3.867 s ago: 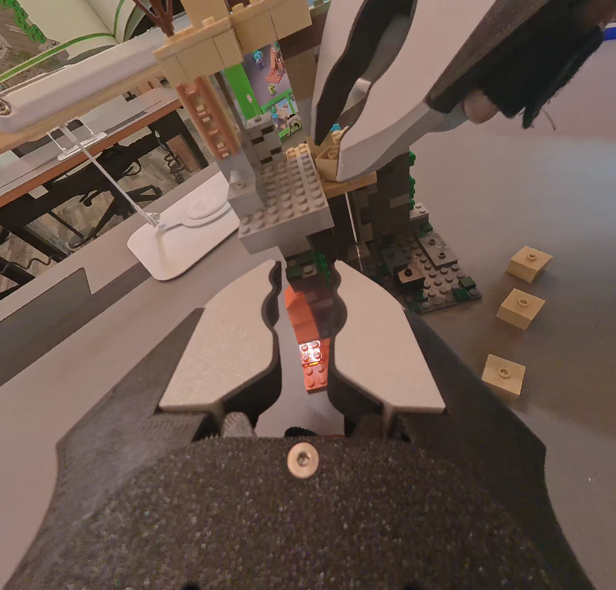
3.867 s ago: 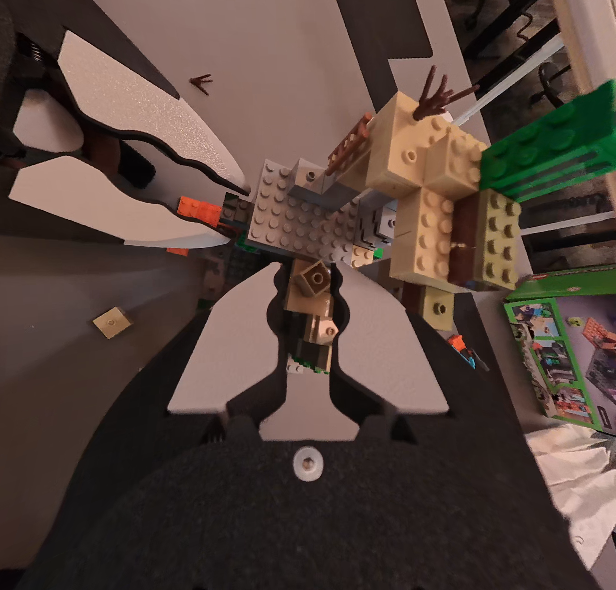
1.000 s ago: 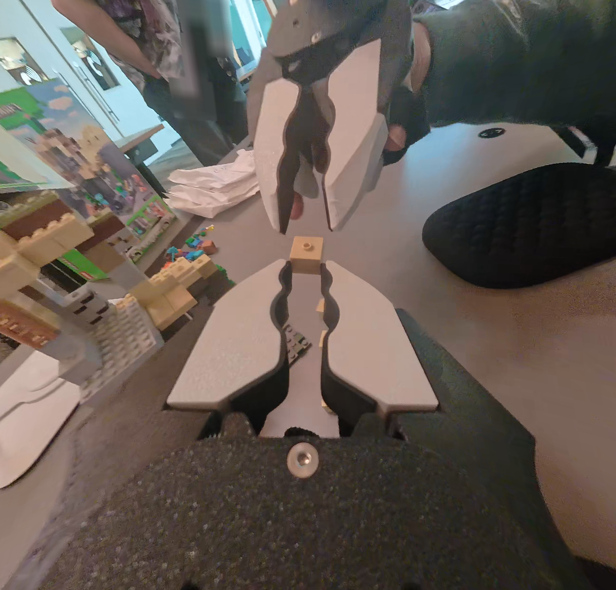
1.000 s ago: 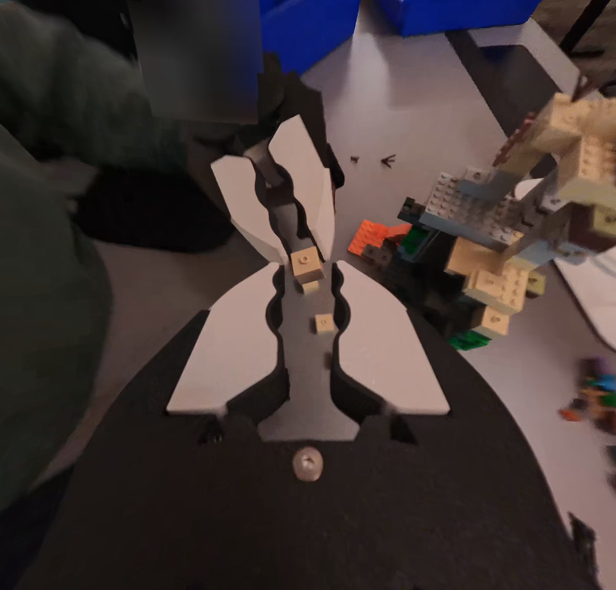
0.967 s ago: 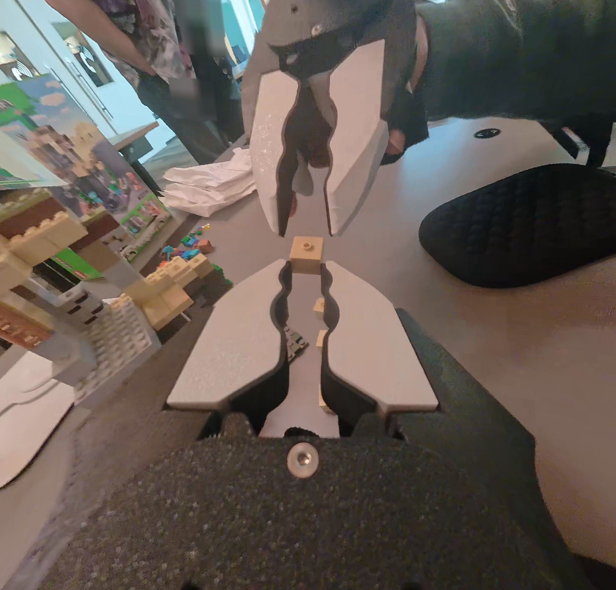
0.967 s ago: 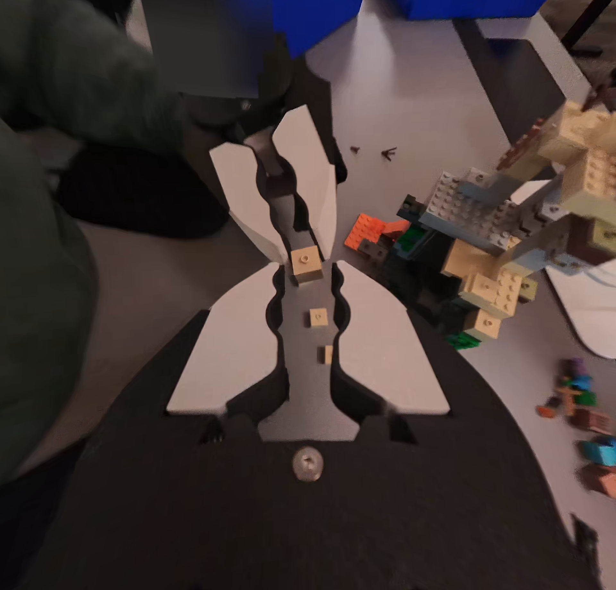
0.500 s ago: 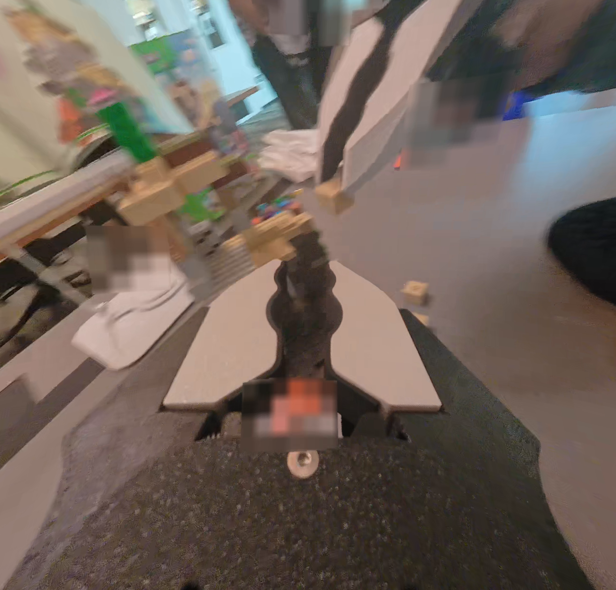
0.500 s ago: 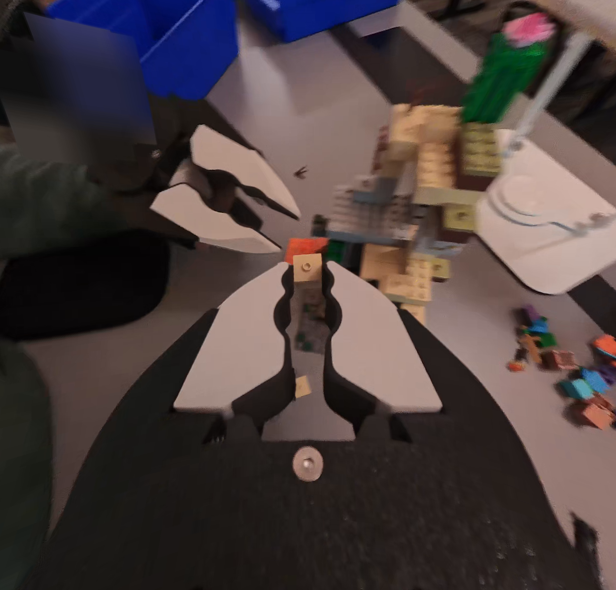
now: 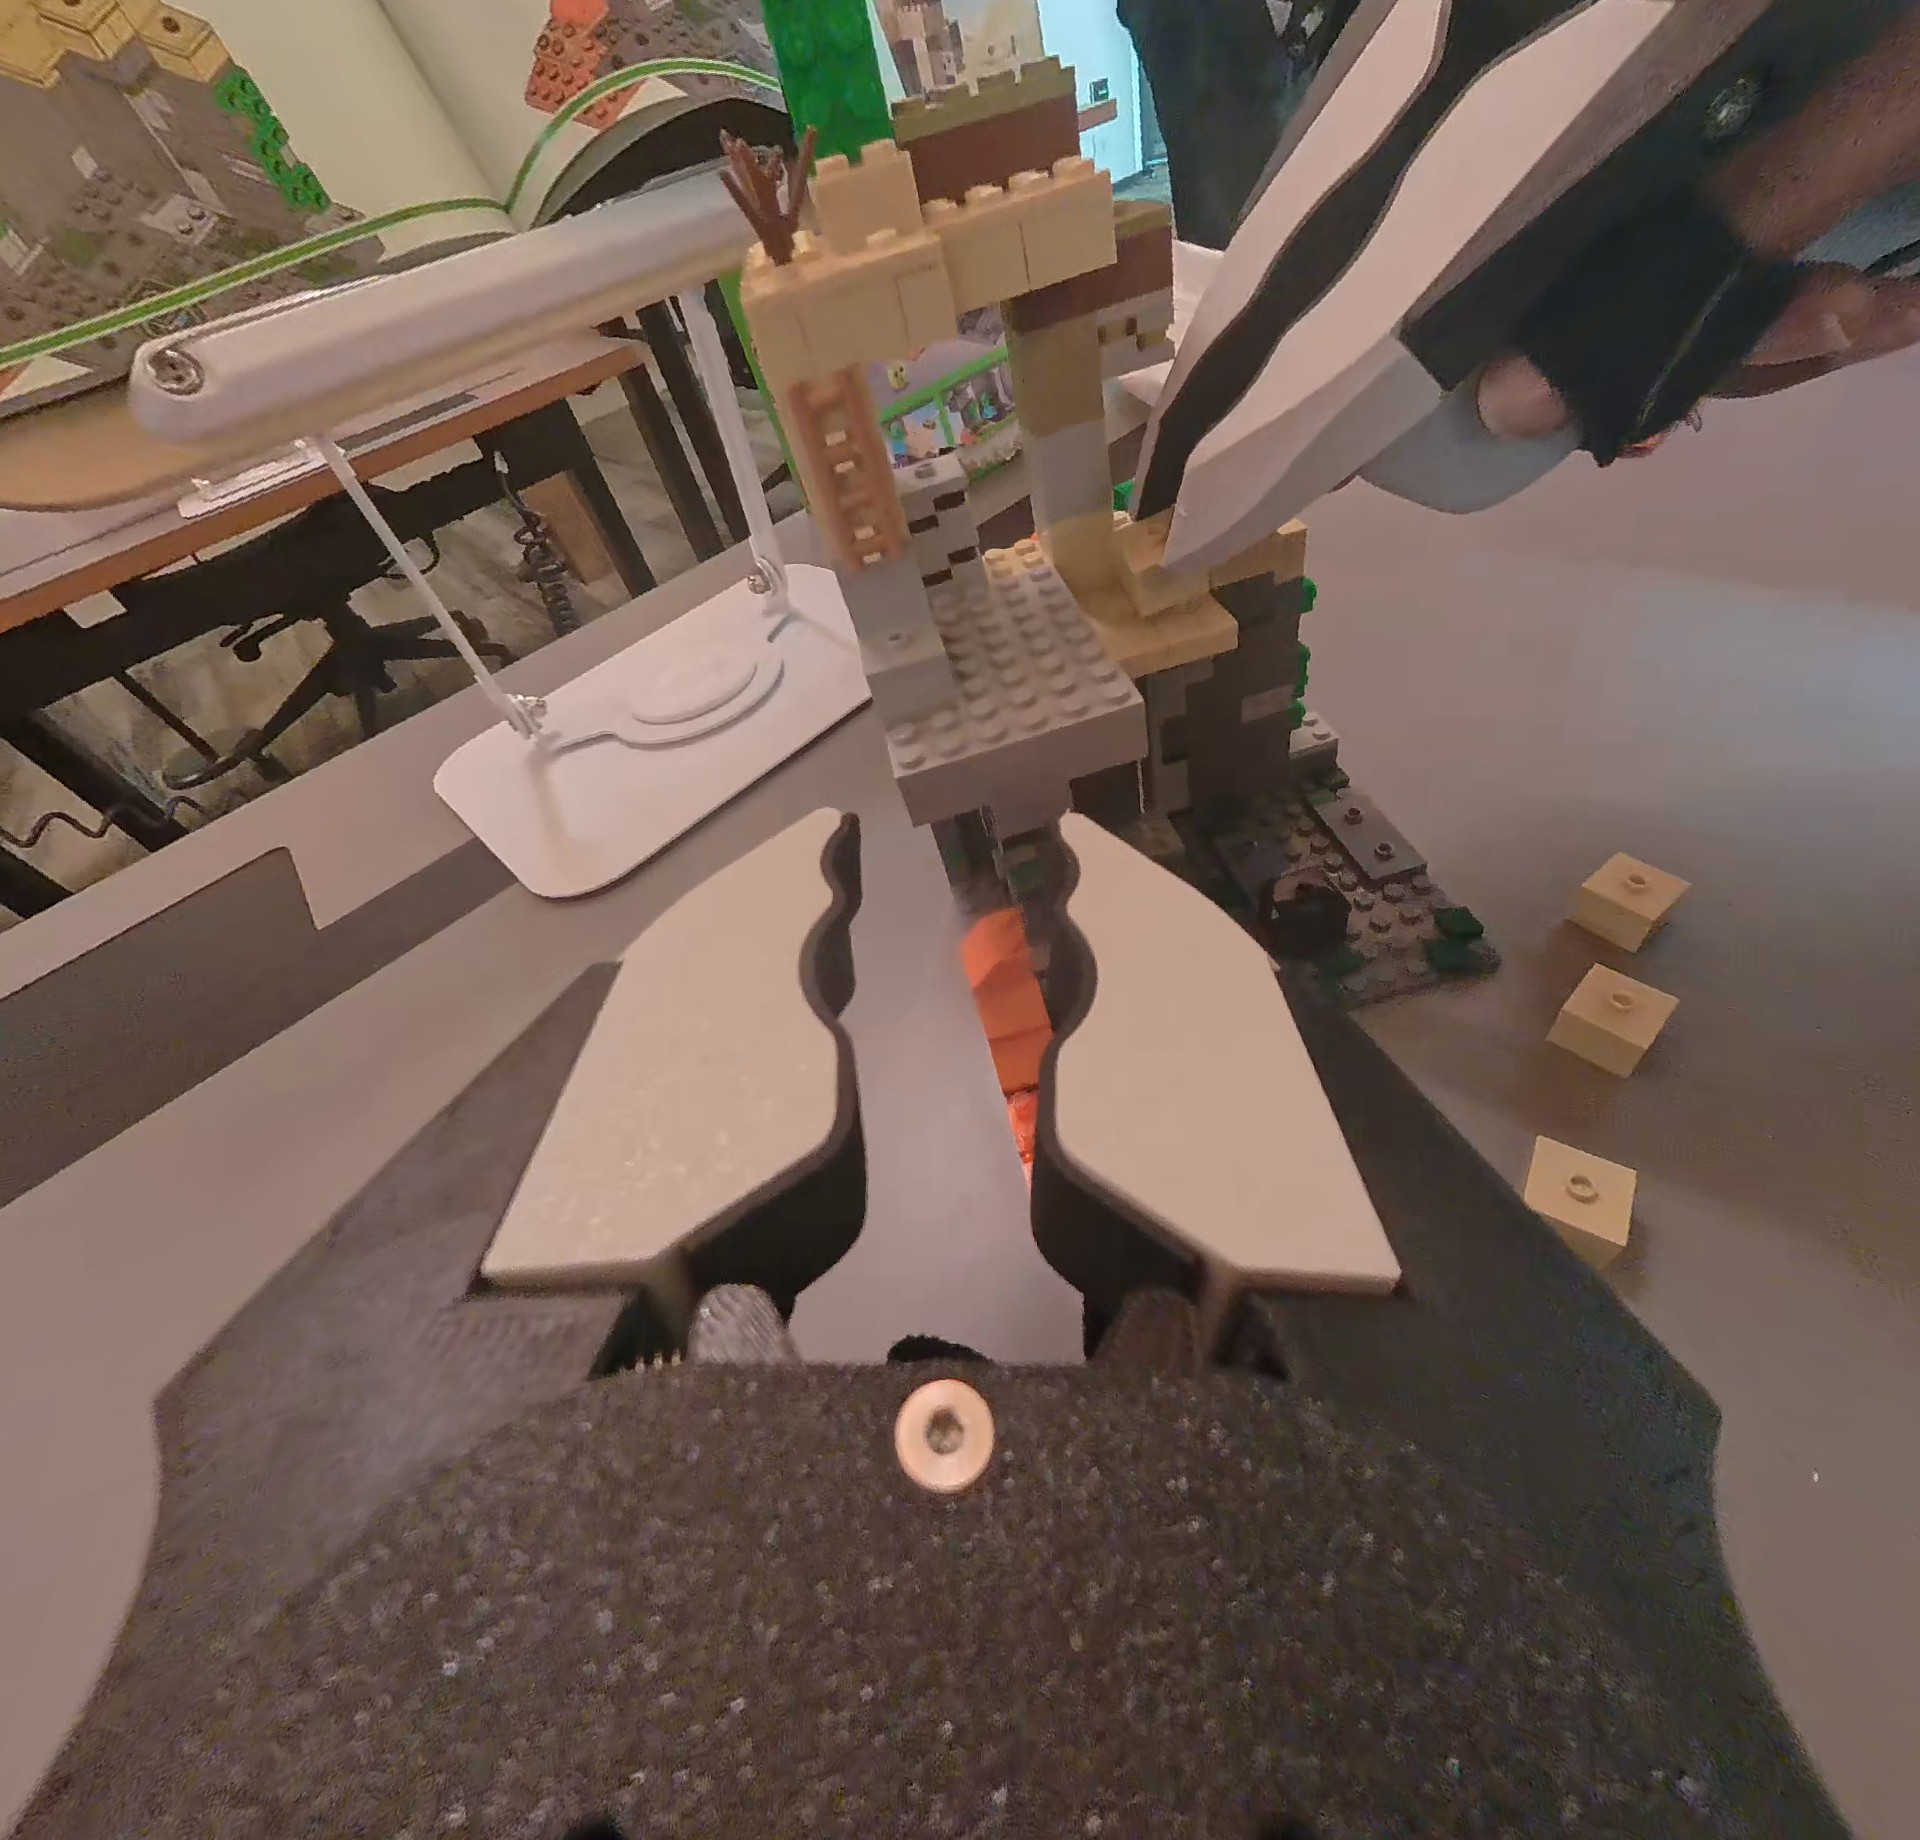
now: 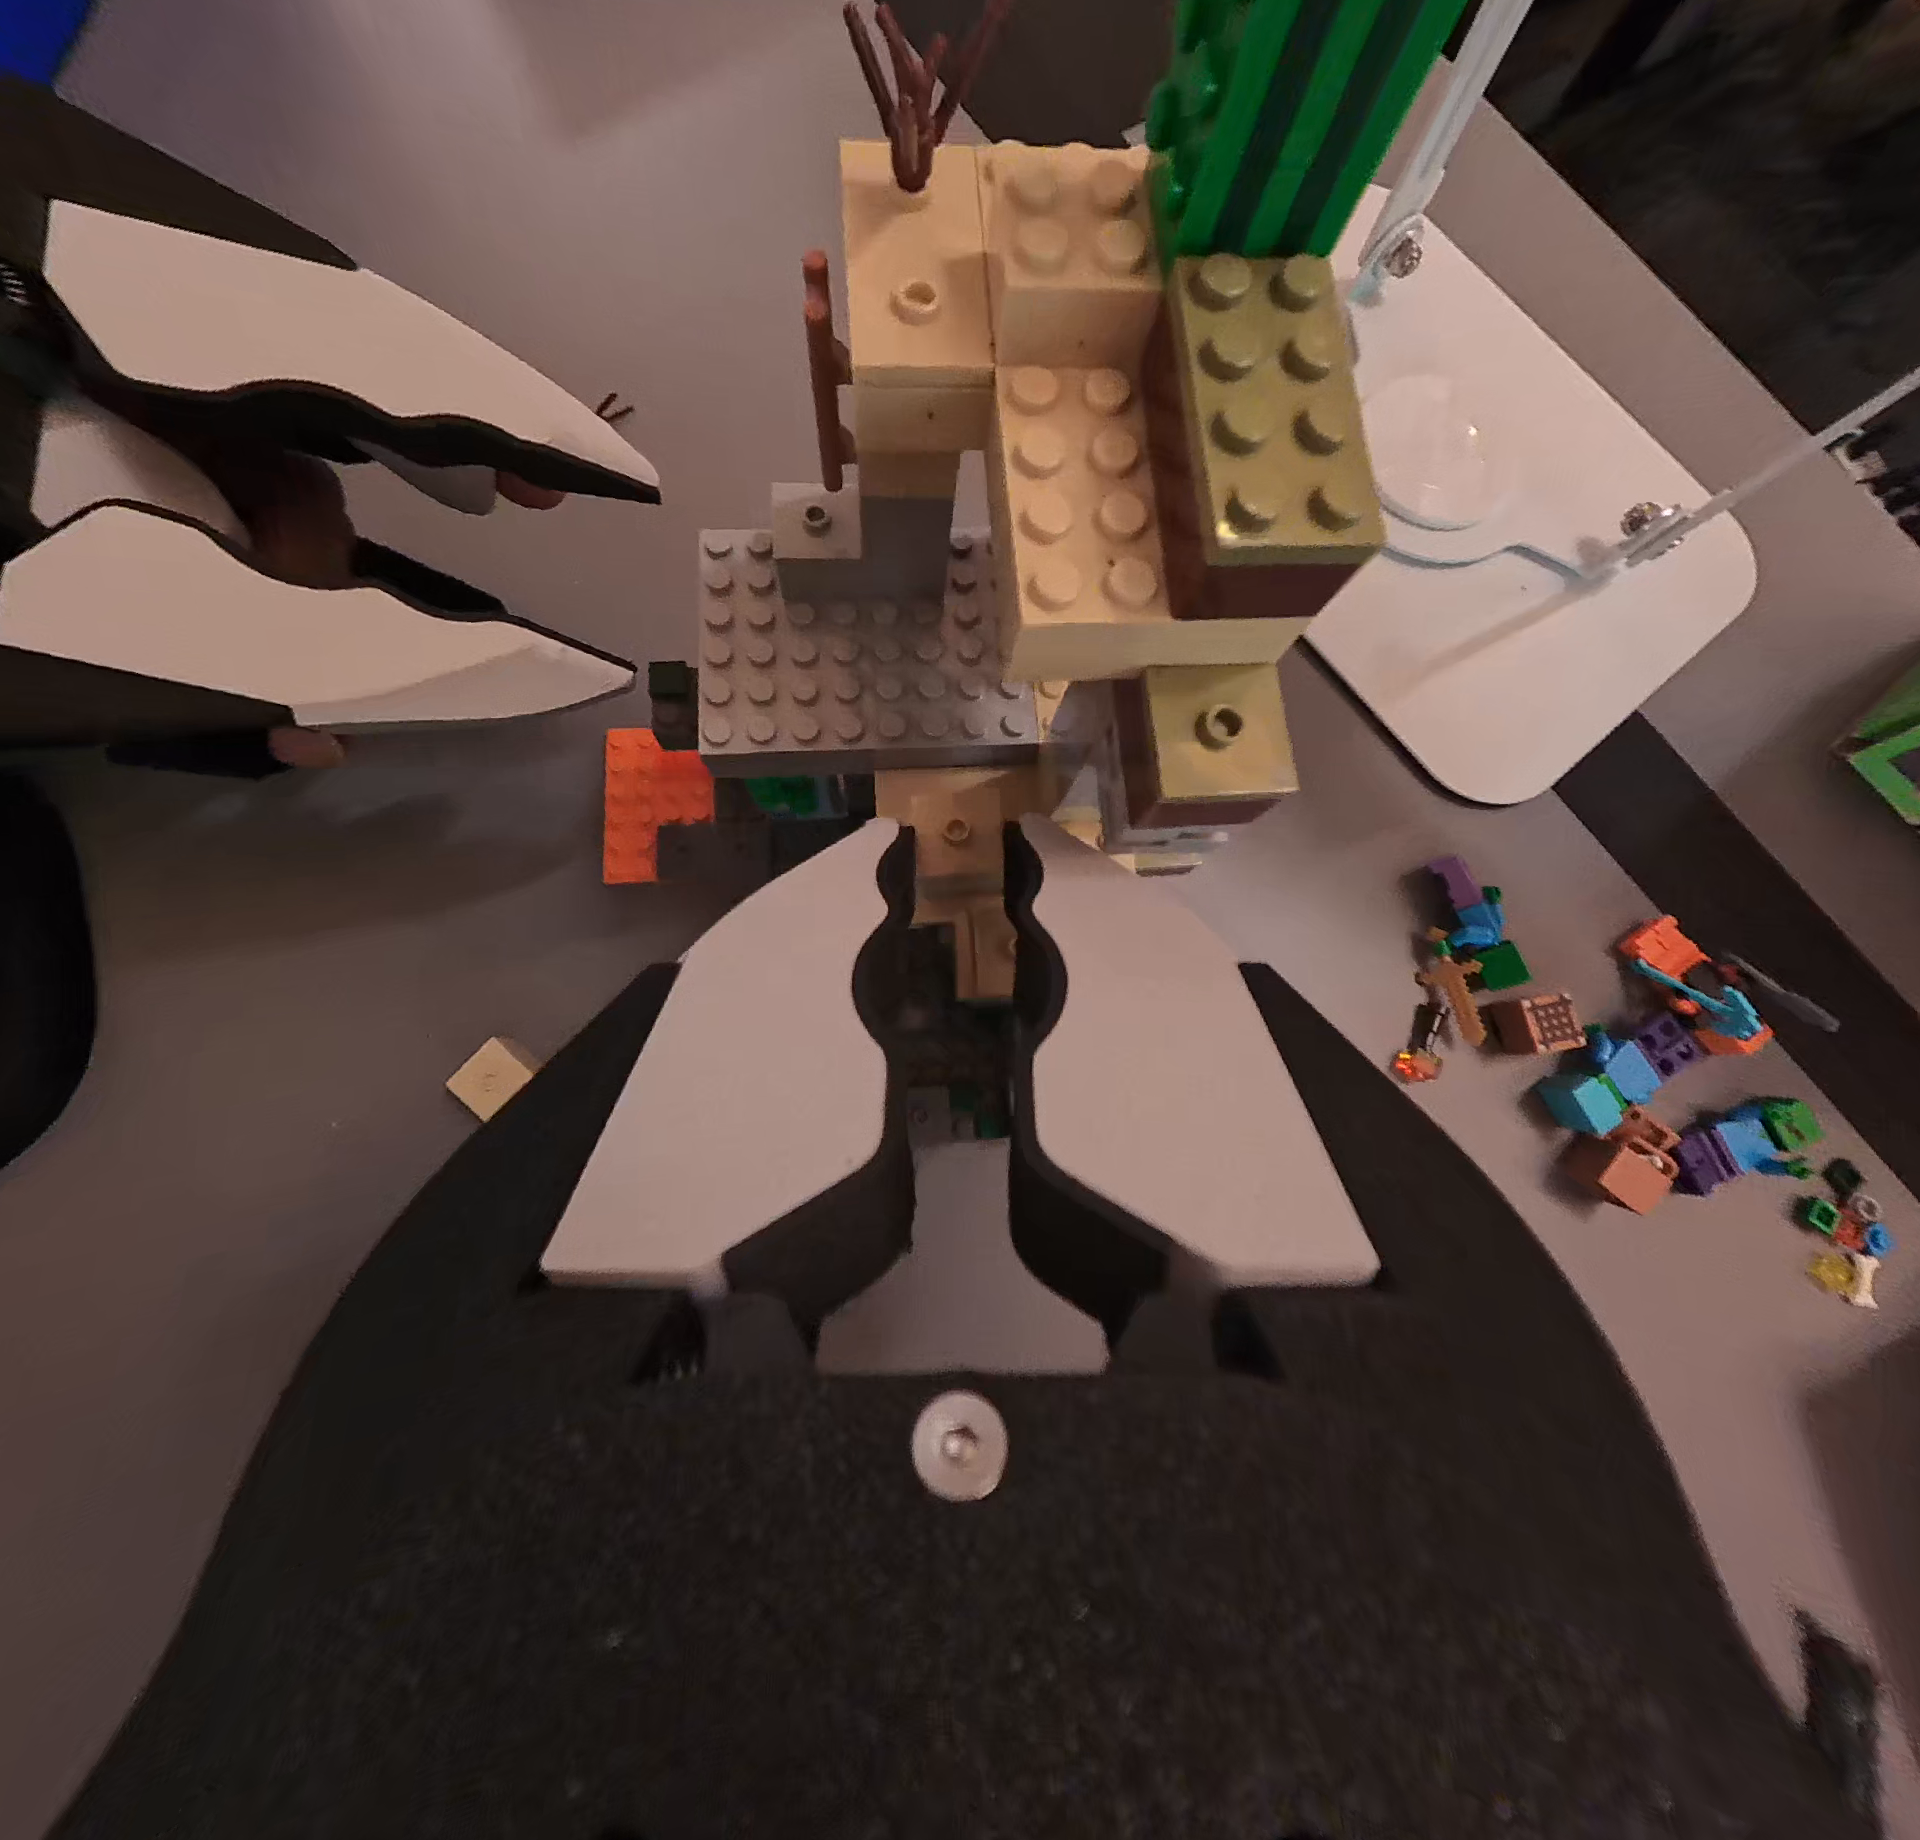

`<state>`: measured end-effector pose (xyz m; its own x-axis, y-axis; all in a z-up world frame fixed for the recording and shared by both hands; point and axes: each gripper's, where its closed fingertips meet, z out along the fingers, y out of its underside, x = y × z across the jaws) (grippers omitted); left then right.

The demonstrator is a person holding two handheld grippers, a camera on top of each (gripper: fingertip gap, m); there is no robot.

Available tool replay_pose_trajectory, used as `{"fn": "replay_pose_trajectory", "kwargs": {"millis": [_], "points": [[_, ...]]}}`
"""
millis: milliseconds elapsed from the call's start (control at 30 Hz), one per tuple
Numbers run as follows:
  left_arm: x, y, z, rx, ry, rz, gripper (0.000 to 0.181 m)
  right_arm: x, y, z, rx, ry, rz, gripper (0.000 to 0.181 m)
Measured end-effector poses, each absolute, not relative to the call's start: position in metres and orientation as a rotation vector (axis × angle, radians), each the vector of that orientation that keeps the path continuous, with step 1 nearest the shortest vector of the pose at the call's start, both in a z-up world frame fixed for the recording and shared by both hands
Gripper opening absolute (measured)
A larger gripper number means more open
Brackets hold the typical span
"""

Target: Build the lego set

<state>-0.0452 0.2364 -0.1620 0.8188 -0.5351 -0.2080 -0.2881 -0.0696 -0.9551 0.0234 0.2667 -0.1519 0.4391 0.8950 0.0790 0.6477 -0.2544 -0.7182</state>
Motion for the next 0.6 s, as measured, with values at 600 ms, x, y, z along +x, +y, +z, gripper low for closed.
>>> {"fn": "replay_pose_trajectory", "kwargs": {"millis": [600], "points": [[-0.042,0.235,-0.161,-1.660,0.652,-0.247,0.030,0.030,0.249,-0.133,-1.833,-1.357,0.261,0.006]]}}
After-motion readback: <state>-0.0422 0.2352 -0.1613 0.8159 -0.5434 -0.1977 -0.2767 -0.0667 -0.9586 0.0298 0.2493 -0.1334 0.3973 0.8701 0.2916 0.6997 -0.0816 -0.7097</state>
